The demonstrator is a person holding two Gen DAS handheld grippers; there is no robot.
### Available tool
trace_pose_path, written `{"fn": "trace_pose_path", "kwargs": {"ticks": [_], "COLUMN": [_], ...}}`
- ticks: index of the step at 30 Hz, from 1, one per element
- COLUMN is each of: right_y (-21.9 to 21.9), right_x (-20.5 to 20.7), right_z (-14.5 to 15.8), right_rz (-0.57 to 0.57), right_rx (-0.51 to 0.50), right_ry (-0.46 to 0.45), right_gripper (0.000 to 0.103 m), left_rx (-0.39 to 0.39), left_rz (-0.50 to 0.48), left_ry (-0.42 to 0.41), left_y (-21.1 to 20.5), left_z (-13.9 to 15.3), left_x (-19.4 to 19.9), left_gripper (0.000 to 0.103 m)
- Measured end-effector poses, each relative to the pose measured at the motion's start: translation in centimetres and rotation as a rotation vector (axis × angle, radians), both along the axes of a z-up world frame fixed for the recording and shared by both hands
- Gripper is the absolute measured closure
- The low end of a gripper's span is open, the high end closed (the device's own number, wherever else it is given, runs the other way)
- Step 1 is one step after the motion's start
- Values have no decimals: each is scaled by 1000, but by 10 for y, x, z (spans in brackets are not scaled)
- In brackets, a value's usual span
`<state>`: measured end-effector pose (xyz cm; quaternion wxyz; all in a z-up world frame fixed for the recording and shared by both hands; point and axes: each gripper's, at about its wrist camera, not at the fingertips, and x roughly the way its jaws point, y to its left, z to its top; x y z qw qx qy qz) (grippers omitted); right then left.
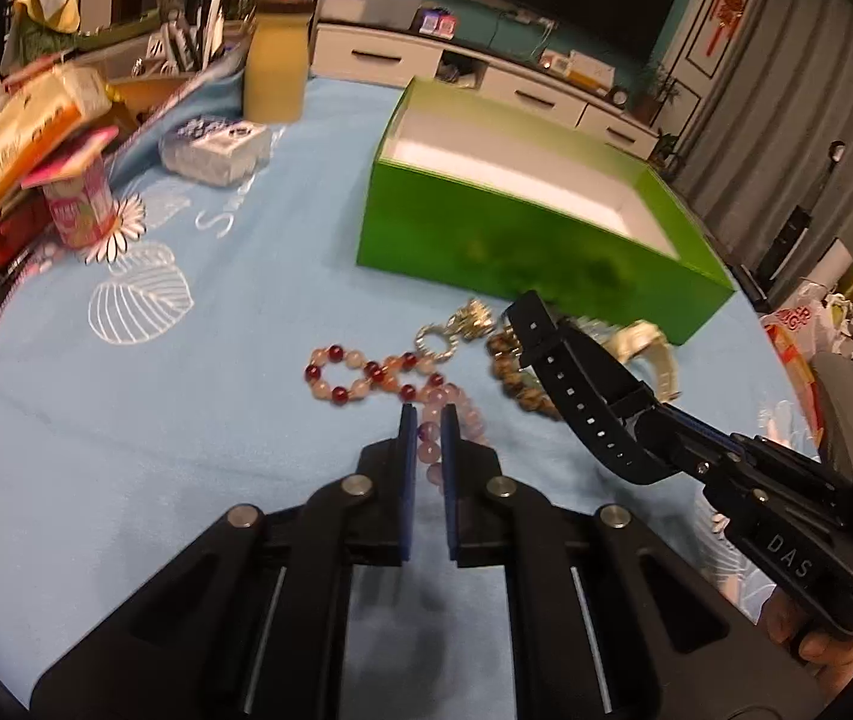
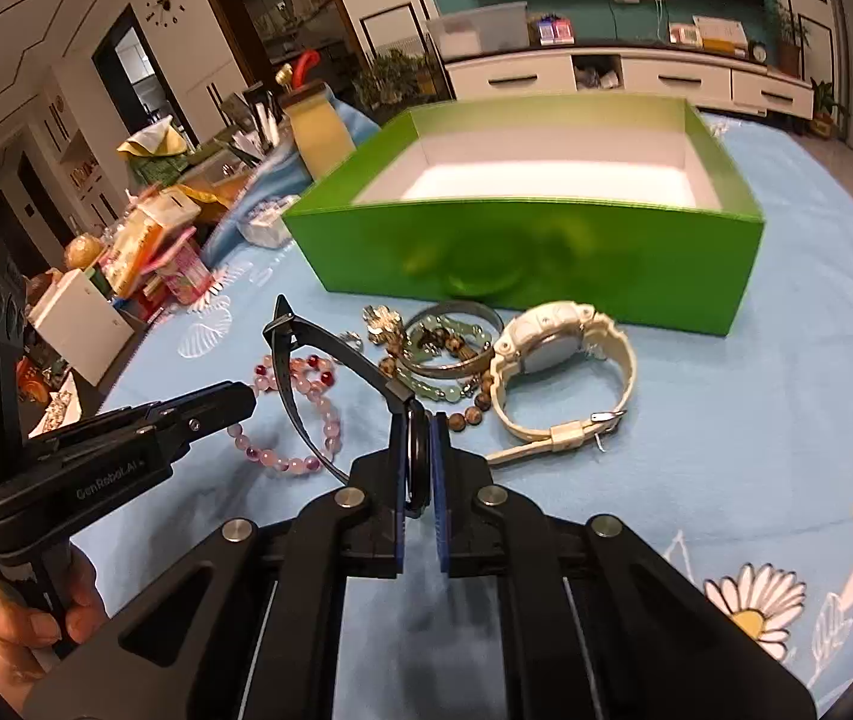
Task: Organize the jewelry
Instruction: 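Carry the pink bracelet and black watch over the green box and open both tools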
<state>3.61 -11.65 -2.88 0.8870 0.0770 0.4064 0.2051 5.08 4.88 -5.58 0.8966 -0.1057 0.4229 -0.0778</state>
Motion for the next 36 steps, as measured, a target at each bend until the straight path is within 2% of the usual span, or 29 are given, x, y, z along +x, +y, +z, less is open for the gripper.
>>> {"fn": "trace_pose_path", "kwargs": {"ticks": [10,36], "right_y": [-16,-58], "right_x": [-23,-26], "right_z": [30,36], "right_rz": [-5,-98], "right_rx": [48,98], "right_ry": [-67,-77], "right_gripper": [96,95], "left_rx": [-8,-46], "left_rz": [-33,-66], "left_ry": [-75,-113], "left_y": [-10,-17], "left_z": [38,79], "left_x": [-18,-15], "left_gripper": [96,96]}}
